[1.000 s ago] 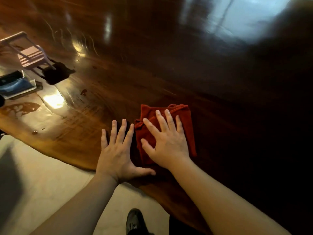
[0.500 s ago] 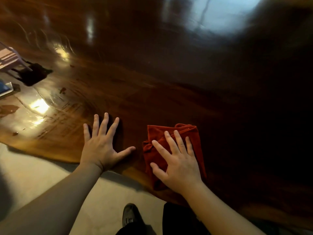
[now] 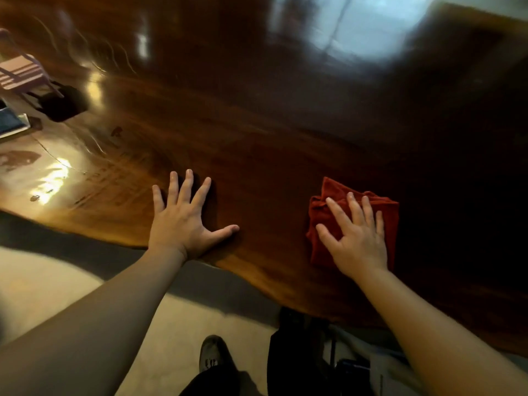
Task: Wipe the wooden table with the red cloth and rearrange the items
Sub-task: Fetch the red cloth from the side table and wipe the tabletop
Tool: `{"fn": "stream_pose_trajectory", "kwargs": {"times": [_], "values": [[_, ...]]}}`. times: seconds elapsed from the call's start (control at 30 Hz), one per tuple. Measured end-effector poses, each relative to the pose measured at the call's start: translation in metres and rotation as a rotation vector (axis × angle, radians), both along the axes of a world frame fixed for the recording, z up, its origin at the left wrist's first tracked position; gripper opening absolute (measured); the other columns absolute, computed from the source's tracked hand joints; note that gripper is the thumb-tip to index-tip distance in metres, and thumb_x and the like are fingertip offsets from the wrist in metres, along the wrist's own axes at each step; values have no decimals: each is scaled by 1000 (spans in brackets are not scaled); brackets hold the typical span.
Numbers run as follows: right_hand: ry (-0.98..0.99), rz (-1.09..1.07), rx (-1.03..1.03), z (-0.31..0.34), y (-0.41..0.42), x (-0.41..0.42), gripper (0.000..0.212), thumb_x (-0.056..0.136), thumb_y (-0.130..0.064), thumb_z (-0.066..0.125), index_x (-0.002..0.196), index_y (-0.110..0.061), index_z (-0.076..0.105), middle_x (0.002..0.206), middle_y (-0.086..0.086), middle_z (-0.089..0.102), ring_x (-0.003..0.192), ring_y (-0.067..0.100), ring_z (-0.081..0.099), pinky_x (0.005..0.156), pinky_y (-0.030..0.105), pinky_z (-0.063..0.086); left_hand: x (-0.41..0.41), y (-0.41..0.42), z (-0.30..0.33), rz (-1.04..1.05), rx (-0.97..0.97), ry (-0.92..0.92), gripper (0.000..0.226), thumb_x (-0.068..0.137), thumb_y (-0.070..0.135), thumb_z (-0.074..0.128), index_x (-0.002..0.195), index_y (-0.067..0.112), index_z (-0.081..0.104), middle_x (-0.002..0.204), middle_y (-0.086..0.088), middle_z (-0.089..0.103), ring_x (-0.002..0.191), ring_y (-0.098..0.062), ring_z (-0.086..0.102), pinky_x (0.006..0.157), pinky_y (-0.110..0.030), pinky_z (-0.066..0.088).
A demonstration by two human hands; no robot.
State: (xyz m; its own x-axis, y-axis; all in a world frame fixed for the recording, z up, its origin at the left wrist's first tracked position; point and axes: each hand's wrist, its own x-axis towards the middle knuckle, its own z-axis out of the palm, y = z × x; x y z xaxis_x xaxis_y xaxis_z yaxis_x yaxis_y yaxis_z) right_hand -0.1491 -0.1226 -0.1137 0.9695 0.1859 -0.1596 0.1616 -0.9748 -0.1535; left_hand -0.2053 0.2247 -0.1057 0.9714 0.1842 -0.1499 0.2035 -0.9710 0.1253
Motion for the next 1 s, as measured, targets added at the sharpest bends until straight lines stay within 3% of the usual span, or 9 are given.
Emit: {"fn": "stream_pose_trajectory", "kwargs": {"times": [0.4, 0.77, 1.0], "values": [[12, -231, -50, 4, 37, 71, 79, 84, -78, 19, 156, -45, 18, 168, 3, 8, 153, 24, -5, 121, 50, -5, -1, 0, -3, 20, -25, -59, 123, 63, 105, 17, 161, 30, 10, 169, -11, 5, 154, -36, -7, 120, -63, -3], [-23, -44, -63, 0, 126, 126, 77, 85, -78, 19, 155, -46, 17, 168, 5, 10, 153, 27, -3, 121, 52, -4, 1, 1, -2, 49, -84, -81, 116, 67, 103, 18, 160, 32, 19, 169, -8, 9, 155, -32, -6, 121, -61, -2], [-55, 152, -4, 0, 185, 96, 75, 85, -77, 21, 153, -47, 22, 167, 6, 15, 152, 29, 1, 120, 53, -1, 1, 1, -3, 61, -124, -105, 119, 69, 102, 22, 160, 26, 18, 169, -6, 14, 155, -29, -2, 122, -59, -1]]}}
